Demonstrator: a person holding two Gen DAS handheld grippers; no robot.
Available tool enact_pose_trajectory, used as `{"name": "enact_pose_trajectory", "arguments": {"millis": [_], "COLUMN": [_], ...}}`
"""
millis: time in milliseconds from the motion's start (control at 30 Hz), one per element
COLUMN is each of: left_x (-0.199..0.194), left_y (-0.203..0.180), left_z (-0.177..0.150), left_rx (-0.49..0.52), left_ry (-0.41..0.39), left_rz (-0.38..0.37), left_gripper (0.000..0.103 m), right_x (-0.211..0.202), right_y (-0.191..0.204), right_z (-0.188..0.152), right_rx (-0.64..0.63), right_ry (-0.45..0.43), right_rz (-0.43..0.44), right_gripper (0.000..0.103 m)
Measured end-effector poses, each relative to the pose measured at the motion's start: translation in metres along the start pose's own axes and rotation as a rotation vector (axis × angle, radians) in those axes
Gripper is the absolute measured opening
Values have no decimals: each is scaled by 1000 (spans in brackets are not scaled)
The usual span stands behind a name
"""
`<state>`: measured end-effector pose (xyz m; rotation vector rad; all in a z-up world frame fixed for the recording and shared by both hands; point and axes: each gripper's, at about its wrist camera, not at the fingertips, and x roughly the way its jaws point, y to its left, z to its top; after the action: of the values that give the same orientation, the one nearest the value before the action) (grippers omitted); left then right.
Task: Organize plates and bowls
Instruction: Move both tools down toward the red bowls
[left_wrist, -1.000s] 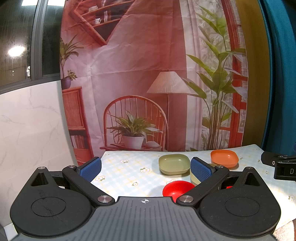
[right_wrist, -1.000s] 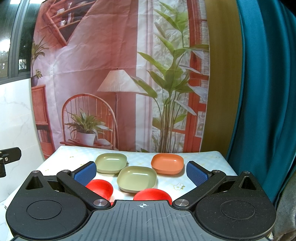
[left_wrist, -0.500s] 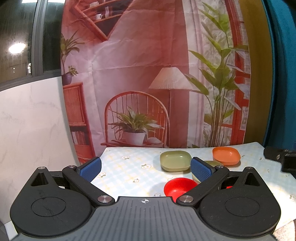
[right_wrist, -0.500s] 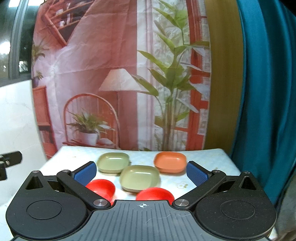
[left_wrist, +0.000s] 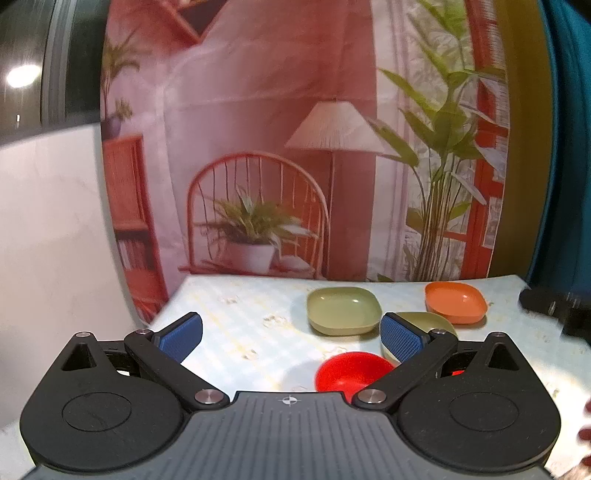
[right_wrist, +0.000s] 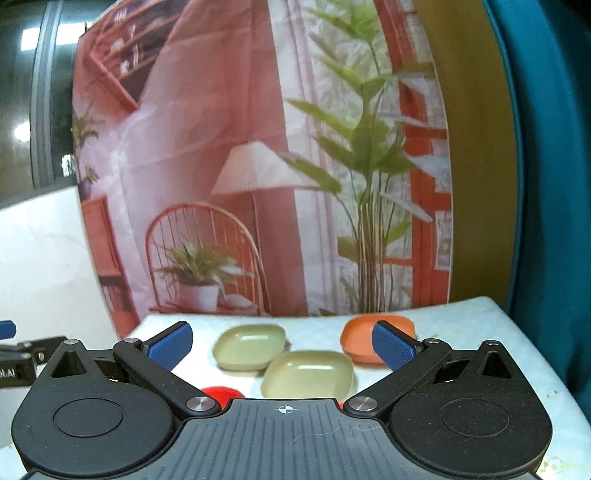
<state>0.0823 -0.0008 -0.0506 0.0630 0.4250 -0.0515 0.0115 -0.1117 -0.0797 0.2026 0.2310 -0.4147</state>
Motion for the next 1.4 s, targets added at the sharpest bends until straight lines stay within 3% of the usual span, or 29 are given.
{"name": "enact_pose_trajectory", "arguments": {"millis": [367, 533, 733, 867, 933, 1167, 1400], "left_x": [65, 79, 97, 103, 104, 110, 117], "left_y": [-25, -28, -33, -36, -35, -24, -29], "left_z": [-33, -49, -63, -72, -76, -85, -91], "left_rx": [108, 123, 120, 132, 125, 40, 33], "left_ry": [136, 165, 273, 328, 350, 414, 454], "left_rz": [-33, -76, -110, -113, -134, -172, -213], "left_gripper": [103, 96, 94, 94, 94, 91, 74], "right_x": [62, 73, 80, 80, 81, 79, 79], "right_y": [-4, -8, -17, -14, -13, -11, -5], "right_z": [-55, -70, -83, -90, -92, -96, -99], "right_rx": [-33, -35, -20, -34, -37, -24, -30], "right_ry": [248, 308, 355, 389, 401, 425, 444], "right_rz": [-43, -48, -26, -1, 9, 38, 67], "right_gripper": [103, 103, 101, 96, 87, 74, 60]}}
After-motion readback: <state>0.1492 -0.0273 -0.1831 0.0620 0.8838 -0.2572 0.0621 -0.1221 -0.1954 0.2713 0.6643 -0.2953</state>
